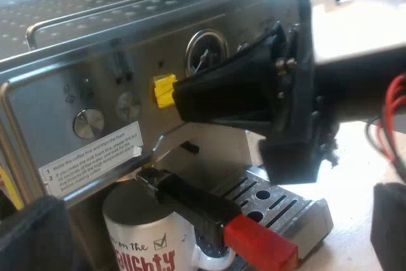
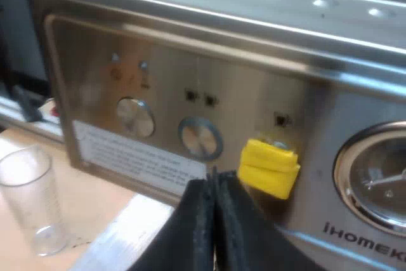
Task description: Place mug into machine
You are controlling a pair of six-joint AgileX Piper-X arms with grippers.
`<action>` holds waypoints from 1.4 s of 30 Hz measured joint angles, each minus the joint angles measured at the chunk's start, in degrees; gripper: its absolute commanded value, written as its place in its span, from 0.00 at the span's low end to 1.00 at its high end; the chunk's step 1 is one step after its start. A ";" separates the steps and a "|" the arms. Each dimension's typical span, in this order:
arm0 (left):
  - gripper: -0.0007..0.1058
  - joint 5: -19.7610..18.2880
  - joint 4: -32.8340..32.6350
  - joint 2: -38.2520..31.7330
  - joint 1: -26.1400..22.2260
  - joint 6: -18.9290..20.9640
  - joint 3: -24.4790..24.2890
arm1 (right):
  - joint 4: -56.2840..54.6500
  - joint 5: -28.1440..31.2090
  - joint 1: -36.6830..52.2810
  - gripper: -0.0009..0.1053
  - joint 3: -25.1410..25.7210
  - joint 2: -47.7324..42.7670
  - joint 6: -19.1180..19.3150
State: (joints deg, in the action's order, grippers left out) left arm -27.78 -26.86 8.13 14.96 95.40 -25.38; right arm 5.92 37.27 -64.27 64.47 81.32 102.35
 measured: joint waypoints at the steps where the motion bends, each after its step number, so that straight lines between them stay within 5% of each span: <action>1: 0.93 0.00 0.00 0.00 0.00 0.00 0.00 | 0.35 0.48 0.00 0.01 -0.03 0.27 0.39; 28: 0.93 0.00 0.00 0.00 0.00 -0.37 0.00 | -1.32 -0.42 2.82 0.01 0.01 1.06 1.32; 33: 0.93 0.00 0.00 0.00 0.00 -1.14 0.00 | -9.20 -2.48 0.68 0.27 0.00 -1.86 -3.10; 34: 0.93 0.45 0.00 0.00 0.00 -1.13 0.00 | -9.92 -2.79 0.63 0.41 0.00 -2.19 -3.48; 37: 0.93 1.67 0.00 0.00 0.00 -1.13 -0.14 | -15.85 -7.55 0.36 0.64 0.00 -4.62 -6.56; 42: 0.93 6.31 -0.86 -0.08 0.00 0.11 -3.81 | -25.61 -9.11 0.36 0.77 0.14 -11.09 -7.24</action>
State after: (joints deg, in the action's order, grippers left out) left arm -21.46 -27.72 8.05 14.96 95.51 -29.19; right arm -19.69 28.17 -63.91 64.61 70.23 95.12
